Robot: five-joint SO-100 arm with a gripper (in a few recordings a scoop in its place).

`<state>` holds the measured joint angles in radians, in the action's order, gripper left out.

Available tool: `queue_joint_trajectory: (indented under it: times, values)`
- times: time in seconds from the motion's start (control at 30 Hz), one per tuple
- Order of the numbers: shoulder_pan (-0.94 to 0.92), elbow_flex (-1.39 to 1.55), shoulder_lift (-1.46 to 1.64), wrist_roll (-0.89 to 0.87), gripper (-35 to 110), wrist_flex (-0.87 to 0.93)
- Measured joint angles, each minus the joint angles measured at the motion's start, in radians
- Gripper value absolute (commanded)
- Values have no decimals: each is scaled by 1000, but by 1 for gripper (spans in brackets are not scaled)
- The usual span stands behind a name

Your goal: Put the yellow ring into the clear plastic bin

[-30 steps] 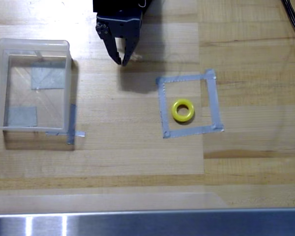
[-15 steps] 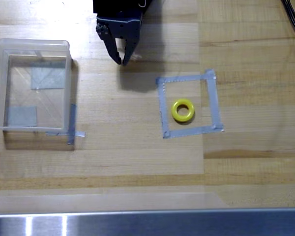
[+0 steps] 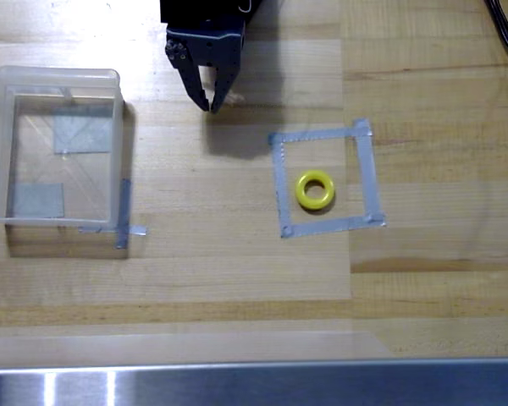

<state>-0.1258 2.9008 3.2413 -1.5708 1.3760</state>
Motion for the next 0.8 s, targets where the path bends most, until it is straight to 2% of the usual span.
queue_joint_trajectory:
  times: [0.17,0.4,0.63,0.8]
  values:
    - [0,-2,-15,0,1,0]
    - [91,-110,-150,0,1,0]
    - [161,-368,-528,0,1,0]
    - [244,-620,-920,2,1,-5]
